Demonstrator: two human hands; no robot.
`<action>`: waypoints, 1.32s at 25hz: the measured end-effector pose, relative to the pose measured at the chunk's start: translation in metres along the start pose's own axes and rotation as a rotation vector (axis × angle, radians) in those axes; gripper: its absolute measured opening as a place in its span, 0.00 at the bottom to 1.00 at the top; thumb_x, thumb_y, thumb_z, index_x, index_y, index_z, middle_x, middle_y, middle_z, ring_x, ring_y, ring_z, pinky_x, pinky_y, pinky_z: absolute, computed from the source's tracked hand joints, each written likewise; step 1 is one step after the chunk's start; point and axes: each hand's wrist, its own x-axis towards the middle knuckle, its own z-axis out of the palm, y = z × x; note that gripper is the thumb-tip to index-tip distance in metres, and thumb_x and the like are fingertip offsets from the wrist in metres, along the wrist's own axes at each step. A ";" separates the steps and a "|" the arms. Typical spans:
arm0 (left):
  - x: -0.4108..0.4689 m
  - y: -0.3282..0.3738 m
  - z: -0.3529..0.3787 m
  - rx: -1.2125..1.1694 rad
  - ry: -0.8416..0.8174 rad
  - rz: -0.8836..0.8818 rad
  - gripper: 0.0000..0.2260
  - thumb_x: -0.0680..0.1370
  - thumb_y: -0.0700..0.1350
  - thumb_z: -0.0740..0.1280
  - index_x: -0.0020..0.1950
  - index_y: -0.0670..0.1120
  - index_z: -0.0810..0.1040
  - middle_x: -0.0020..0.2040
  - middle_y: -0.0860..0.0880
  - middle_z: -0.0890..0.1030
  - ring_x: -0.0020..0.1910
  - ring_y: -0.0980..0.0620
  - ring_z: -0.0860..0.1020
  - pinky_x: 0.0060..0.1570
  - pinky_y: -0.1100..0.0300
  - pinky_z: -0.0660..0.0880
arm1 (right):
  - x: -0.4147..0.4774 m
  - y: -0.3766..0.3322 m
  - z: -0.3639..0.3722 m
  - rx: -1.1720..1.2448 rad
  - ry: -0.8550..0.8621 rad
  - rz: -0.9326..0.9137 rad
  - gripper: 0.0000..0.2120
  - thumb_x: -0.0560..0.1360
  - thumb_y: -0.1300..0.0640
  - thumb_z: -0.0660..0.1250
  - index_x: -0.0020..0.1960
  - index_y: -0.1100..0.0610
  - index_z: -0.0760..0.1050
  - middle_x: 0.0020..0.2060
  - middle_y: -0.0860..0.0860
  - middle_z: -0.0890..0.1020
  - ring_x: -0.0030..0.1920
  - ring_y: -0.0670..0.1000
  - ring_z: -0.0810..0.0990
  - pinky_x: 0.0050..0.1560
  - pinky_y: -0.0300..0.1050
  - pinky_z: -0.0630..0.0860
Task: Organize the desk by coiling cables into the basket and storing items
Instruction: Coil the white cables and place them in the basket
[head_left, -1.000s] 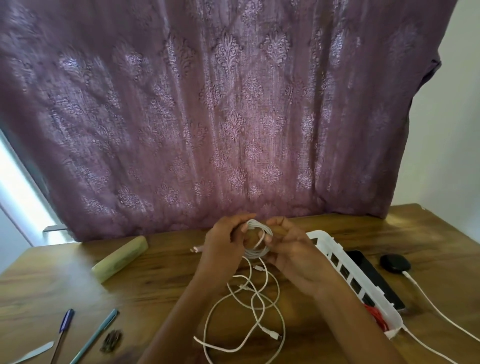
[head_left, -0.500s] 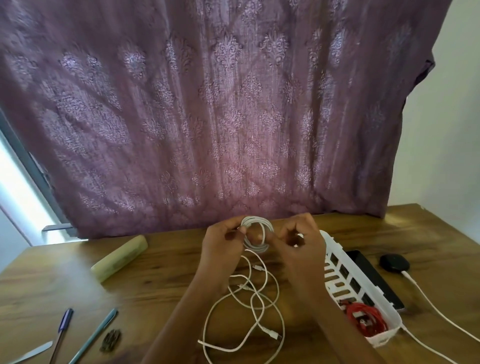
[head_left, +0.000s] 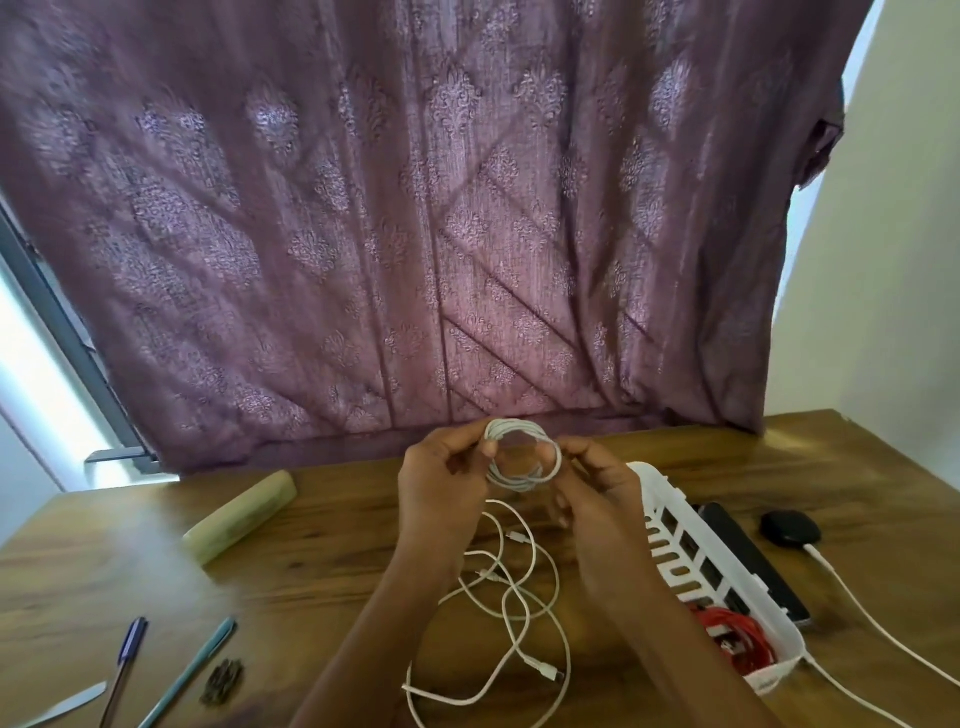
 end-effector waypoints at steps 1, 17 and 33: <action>0.001 -0.002 -0.002 0.025 0.029 0.001 0.09 0.75 0.37 0.67 0.54 0.45 0.82 0.47 0.50 0.84 0.48 0.52 0.82 0.52 0.54 0.78 | 0.001 -0.002 -0.002 0.086 -0.067 0.093 0.12 0.74 0.64 0.64 0.37 0.54 0.82 0.29 0.48 0.76 0.30 0.45 0.70 0.28 0.36 0.68; -0.001 -0.007 -0.006 0.217 0.096 0.149 0.09 0.75 0.39 0.67 0.52 0.48 0.82 0.43 0.51 0.83 0.43 0.56 0.80 0.42 0.70 0.74 | 0.005 -0.024 -0.006 -0.255 -0.148 -0.038 0.14 0.78 0.61 0.60 0.34 0.58 0.73 0.29 0.51 0.78 0.34 0.49 0.79 0.41 0.41 0.77; 0.000 -0.002 -0.006 0.035 0.083 -0.007 0.09 0.76 0.36 0.65 0.52 0.46 0.82 0.44 0.47 0.84 0.46 0.49 0.82 0.51 0.53 0.79 | 0.015 -0.026 -0.007 -0.594 -0.132 -0.239 0.08 0.75 0.56 0.67 0.40 0.44 0.77 0.30 0.35 0.80 0.33 0.37 0.76 0.34 0.28 0.70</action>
